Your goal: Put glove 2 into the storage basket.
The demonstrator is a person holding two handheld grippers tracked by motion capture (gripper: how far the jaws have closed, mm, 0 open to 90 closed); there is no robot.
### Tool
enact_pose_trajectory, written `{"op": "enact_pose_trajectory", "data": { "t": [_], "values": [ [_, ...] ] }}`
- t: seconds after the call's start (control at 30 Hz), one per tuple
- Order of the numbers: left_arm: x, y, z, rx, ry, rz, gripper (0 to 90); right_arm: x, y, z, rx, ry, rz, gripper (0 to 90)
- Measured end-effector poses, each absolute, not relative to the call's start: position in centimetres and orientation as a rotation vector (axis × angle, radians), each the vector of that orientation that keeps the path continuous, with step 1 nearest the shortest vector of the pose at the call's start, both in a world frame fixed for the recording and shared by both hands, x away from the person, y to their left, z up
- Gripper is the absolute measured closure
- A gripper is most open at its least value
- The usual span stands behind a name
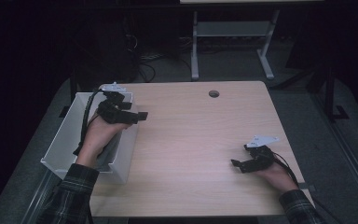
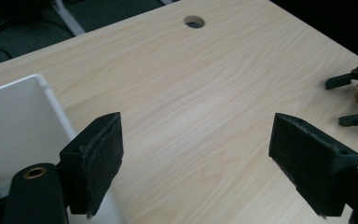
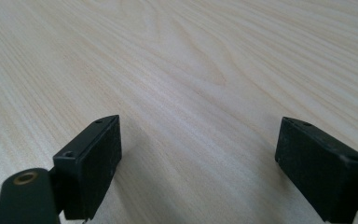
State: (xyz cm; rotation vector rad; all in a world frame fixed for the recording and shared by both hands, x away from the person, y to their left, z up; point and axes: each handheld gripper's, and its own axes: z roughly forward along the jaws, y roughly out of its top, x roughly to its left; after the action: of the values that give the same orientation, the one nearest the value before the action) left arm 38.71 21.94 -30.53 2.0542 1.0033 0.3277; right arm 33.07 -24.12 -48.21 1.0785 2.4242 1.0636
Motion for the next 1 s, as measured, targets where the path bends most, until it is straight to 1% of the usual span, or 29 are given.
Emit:
{"op": "enact_pose_trajectory", "data": {
  "t": [0.23, 0.5, 0.73, 1.0],
  "values": [
    [38.1, 19.1, -31.0, 2.062, 0.941, 0.279, 17.3, 33.0, -24.1, -48.2, 1.080, 2.423, 1.064, 14.4],
    [37.2, 15.8, -32.4, 2.096, 0.876, 0.231, 17.3, 33.0, -24.1, -48.2, 1.078, 2.425, 1.065, 14.4],
    [36.4, 13.7, -34.7, 2.121, 0.835, 0.199, 17.3, 33.0, -24.1, -48.2, 1.076, 2.426, 1.066, 14.4],
    [35.7, 12.4, -37.9, 2.160, 0.792, 0.164, 17.2, 33.0, -24.1, -48.2, 1.071, 2.429, 1.066, 14.4]
  ]
}}
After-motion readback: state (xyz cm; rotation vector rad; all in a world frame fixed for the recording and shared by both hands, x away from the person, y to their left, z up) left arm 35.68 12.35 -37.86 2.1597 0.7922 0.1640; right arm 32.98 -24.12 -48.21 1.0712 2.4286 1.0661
